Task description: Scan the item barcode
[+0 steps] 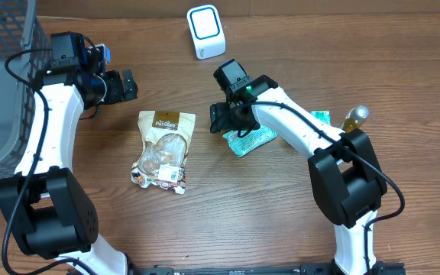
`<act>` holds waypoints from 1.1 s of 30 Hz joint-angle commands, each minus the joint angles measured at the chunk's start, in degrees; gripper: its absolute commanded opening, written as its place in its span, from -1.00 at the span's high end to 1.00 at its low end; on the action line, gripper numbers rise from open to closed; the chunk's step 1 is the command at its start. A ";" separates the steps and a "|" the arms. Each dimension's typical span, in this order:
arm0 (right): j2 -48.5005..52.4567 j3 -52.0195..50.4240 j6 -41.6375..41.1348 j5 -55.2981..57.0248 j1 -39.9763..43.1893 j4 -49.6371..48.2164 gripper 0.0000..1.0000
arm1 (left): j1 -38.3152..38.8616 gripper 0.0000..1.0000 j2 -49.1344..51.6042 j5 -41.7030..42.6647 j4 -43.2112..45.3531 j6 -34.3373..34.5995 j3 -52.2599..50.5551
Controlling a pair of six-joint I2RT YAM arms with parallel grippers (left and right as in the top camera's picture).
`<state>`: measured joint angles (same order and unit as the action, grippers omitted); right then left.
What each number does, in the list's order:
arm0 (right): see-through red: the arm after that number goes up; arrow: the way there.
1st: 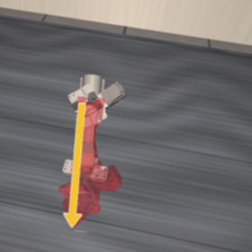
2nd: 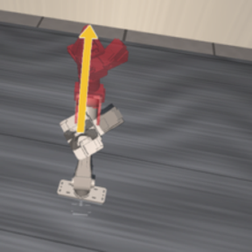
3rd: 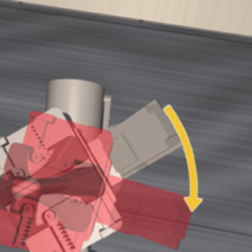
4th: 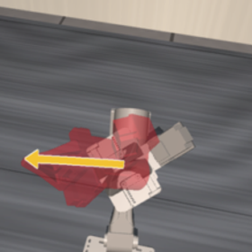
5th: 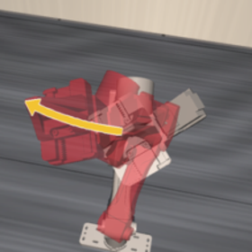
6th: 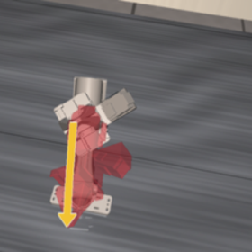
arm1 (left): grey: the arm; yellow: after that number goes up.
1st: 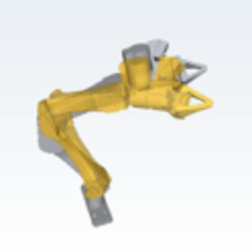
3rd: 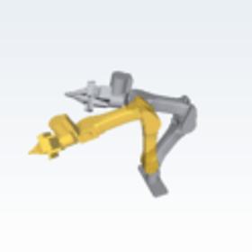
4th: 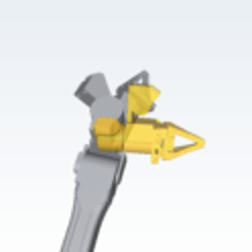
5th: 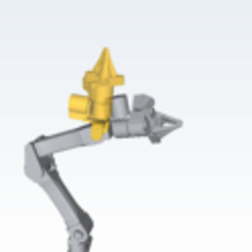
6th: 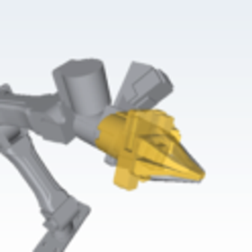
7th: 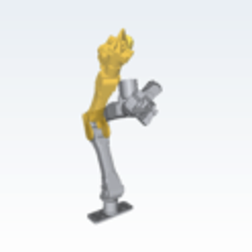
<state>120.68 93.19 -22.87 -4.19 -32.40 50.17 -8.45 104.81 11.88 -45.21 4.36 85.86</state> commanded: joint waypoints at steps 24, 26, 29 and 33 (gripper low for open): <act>0.02 -0.24 -0.92 1.20 0.02 -5.18 -0.78 | 0.11 -0.99 0.50 -0.07 0.04 0.57 1.09; 0.02 -0.24 -0.92 1.62 0.15 -5.40 -1.00 | 0.11 -0.99 0.50 -0.07 0.04 0.57 1.09; 0.02 -0.24 -0.92 1.62 0.24 -5.35 -1.00 | 0.11 -1.00 0.50 -0.07 0.04 0.57 1.09; 0.02 -0.24 -0.92 1.62 0.22 -5.86 -1.00 | 0.11 -1.00 0.50 -0.09 0.04 0.57 1.09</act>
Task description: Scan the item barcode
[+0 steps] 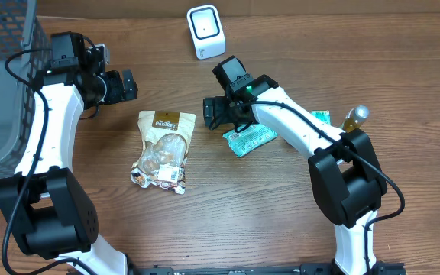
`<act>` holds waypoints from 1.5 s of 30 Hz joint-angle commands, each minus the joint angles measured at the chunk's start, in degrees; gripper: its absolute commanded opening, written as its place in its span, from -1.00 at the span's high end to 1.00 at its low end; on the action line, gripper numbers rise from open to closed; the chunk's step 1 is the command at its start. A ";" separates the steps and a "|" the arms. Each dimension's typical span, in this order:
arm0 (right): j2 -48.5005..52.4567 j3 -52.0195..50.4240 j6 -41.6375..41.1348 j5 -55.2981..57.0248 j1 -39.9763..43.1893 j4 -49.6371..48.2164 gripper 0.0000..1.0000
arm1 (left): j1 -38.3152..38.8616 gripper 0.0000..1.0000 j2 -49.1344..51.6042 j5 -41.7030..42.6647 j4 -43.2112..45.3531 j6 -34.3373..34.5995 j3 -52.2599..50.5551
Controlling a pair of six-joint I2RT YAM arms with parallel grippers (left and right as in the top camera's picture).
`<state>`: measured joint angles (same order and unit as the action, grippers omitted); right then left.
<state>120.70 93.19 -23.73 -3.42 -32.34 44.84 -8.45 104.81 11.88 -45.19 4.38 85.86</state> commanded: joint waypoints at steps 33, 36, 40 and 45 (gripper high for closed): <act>0.00 -0.24 -0.52 -1.36 -0.17 8.50 -1.00 | 0.11 -0.99 0.50 -0.09 0.02 0.55 1.09; 0.00 -0.24 -0.52 -1.36 -0.17 7.78 -1.00 | 0.11 -0.99 0.50 -0.07 0.02 0.55 1.09; 0.00 -0.24 -0.52 -1.33 -0.17 7.69 -1.00 | 0.11 -0.99 0.50 -0.07 0.02 0.55 1.09; 0.00 -0.24 -0.52 -1.33 -0.17 6.88 -1.00 | 0.11 -0.99 0.50 -0.09 0.02 0.55 1.09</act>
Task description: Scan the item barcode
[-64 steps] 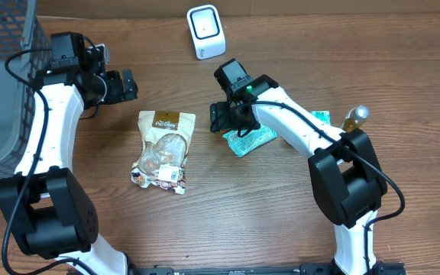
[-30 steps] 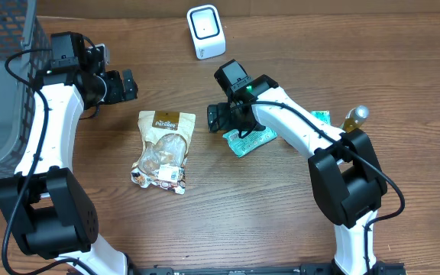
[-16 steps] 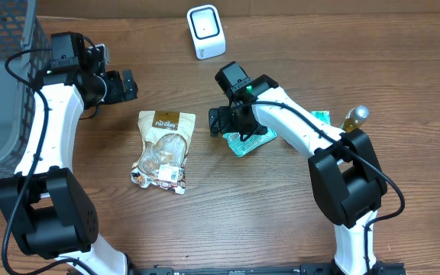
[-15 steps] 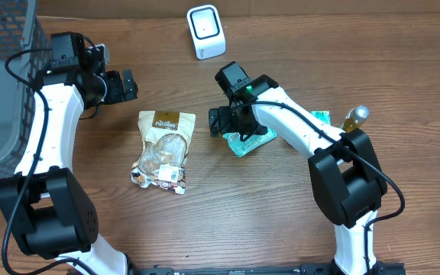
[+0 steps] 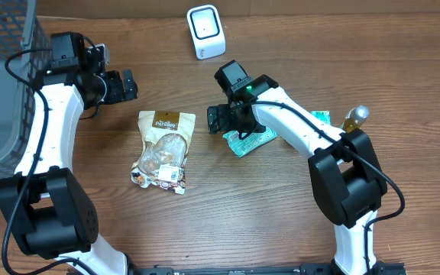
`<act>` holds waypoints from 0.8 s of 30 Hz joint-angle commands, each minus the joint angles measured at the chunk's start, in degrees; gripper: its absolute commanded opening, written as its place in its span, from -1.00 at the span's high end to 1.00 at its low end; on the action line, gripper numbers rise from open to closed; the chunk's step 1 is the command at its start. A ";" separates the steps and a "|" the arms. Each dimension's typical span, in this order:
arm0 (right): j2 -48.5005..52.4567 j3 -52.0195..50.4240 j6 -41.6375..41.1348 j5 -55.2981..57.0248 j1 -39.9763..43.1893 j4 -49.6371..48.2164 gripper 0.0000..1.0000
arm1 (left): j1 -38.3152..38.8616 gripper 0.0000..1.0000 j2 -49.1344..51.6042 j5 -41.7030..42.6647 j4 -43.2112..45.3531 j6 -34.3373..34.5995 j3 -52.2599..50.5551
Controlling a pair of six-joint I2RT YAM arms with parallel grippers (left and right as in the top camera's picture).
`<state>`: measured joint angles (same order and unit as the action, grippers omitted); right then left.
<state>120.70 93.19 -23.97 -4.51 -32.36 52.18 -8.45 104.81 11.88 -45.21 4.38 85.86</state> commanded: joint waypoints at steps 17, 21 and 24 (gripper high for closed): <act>0.02 -0.24 -0.26 -0.20 -0.15 1.70 -0.99 | 0.11 -1.00 0.50 -0.09 0.04 0.55 1.09; 0.02 -0.26 -0.24 0.00 -0.15 2.84 -0.74 | 0.11 -0.99 0.50 -0.09 0.04 0.55 1.09; 0.02 -0.31 -0.24 0.00 -0.15 2.86 -0.23 | 0.11 -0.99 0.50 -0.09 0.04 0.55 1.09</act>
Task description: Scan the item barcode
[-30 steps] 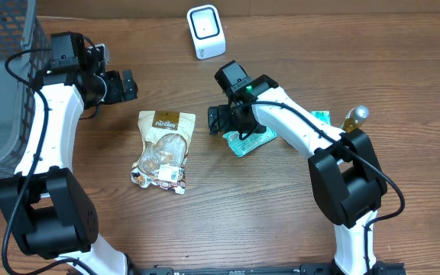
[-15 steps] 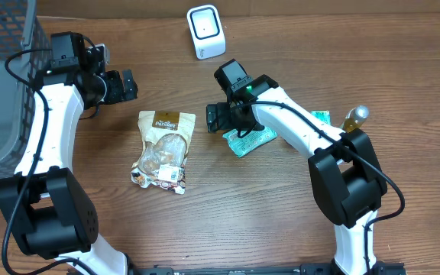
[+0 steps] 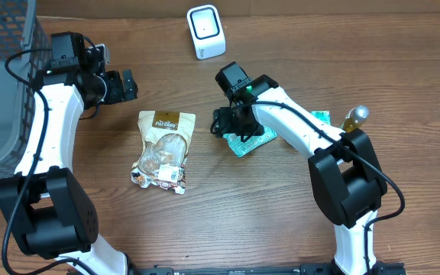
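Note:
The white barcode scanner [image 3: 205, 30] stands at the back of the table. A green packet [image 3: 257, 140] lies flat right of the middle. My right gripper [image 3: 222, 123] points down at the packet's left edge; the wrist hides its fingertips, so the jaw state does not show. A clear snack bag with a brown label [image 3: 163, 149] lies left of the middle. My left gripper [image 3: 128, 84] hovers open and holding nothing, up and to the left of the bag.
A grey wire basket fills the far left edge. A small bottle with a silver cap [image 3: 355, 117] and another green pack [image 3: 321, 117] sit by the right arm's base.
My right gripper has shifted slightly right and lower, closer onto the green packet's left edge. The left arm, the snack bag and the scanner have not moved.
My right gripper was first at the green packet's left edge. It then stood further left and up, with fingers spread, off the packet. After that it was back near the edge, and now it sits on it. The packet has stayed on the table throughout.

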`<act>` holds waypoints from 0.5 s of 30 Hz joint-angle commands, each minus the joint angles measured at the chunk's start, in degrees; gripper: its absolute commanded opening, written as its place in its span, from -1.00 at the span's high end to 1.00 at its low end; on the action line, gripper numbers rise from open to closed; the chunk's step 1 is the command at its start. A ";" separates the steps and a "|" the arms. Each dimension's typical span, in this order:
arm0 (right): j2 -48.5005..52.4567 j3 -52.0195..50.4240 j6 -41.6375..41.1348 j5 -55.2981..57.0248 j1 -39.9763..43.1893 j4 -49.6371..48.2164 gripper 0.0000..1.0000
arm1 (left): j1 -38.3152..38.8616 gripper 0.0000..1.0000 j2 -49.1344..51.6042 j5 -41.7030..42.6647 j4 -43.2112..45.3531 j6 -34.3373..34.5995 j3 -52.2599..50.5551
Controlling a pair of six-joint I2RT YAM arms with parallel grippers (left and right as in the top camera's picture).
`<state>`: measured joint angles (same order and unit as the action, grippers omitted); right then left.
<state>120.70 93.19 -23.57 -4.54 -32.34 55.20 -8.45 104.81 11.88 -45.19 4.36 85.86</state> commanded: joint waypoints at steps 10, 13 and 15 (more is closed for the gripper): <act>0.02 -4.09 -0.68 0.00 -0.17 -9.42 0.92 | 0.11 -0.99 0.50 -0.09 0.02 0.57 1.09; 0.02 -5.16 -0.68 0.00 -0.17 -11.34 0.92 | 0.11 -0.99 0.50 -0.07 0.02 0.57 1.09; 0.02 -6.21 -0.68 0.00 -0.17 -12.41 0.92 | 0.11 -0.99 0.50 -0.09 0.02 0.57 1.09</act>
<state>120.70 88.36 -24.14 -4.51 -32.34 43.79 -8.45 104.81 11.88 -45.19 4.38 85.86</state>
